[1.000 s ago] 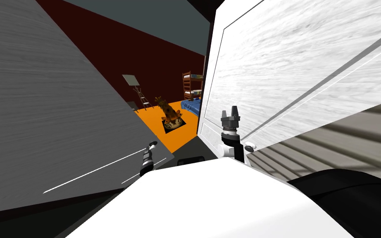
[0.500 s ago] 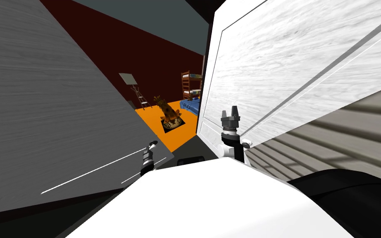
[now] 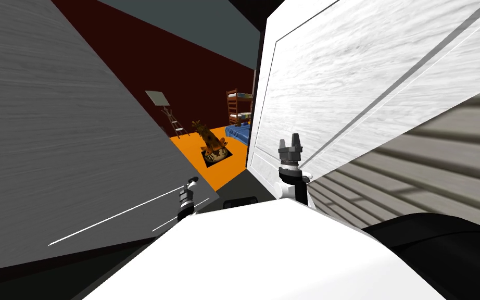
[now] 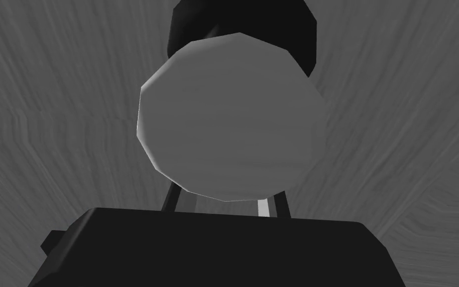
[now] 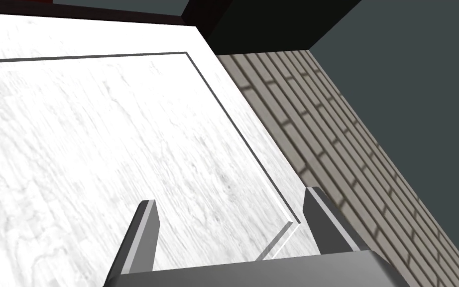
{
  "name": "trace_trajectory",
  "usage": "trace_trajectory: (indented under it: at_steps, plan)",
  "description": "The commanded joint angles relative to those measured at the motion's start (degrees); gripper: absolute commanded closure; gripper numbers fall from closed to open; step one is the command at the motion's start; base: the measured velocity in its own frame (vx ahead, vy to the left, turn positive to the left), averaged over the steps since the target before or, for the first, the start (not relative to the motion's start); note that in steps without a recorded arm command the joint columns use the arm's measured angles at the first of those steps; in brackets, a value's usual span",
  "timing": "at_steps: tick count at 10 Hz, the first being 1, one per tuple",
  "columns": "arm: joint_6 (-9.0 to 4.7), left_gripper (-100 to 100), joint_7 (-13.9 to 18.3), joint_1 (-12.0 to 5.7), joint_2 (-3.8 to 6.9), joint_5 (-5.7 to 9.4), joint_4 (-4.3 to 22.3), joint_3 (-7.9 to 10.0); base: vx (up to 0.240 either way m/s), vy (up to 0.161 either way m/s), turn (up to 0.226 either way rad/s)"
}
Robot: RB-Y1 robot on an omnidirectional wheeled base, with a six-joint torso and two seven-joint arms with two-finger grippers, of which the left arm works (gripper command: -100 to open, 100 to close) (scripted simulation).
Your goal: Pull the door open
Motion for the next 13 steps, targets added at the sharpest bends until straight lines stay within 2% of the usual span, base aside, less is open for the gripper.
trace_trajectory:
  at_steps: [1,2,3,4,5,6,8,11,12,13]
  plan:
    - [-0.92,100,2.86,-1.2,-0.4,1.75,0.18,-1.82,-0.077,0.027,-0.079]
    - [-0.92,100,3.83,-1.2,-0.4,1.75,0.18,-1.82,-0.058,0.012,-0.065]
    - [-0.84,100,5.72,-1.35,-0.28,3.12,0.23,-2.52,-0.056,0.004,-0.059]
    - [-0.84,100,6.21,-1.35,-0.28,3.12,0.23,-2.52,-0.04,0.005,-0.024]
    - [-0.75,100,8.46,-1.51,-0.16,4.5,0.28,-3.22,-0.051,-0.002,-0.026]
    - [-0.75,100,8.59,-1.51,-0.16,4.5,0.28,-3.22,-0.052,-0.002,-0.029]
    - [-0.58,100,12.38,-1.81,0.08,7.19,0.37,-4.59,-0.066,0.021,-0.095]
    - [-0.58,100,13.34,-1.81,0.08,7.19,0.37,-4.59,-0.028,0.0,-0.004]
    - [-0.5,100,15.71,-1.96,0.2,8.53,0.42,-5.27,-0.034,-0.001,-0.055]
    - [-0.5,100,15.71,-1.96,0.2,8.53,0.42,-5.27,-0.038,0.014,-0.04]
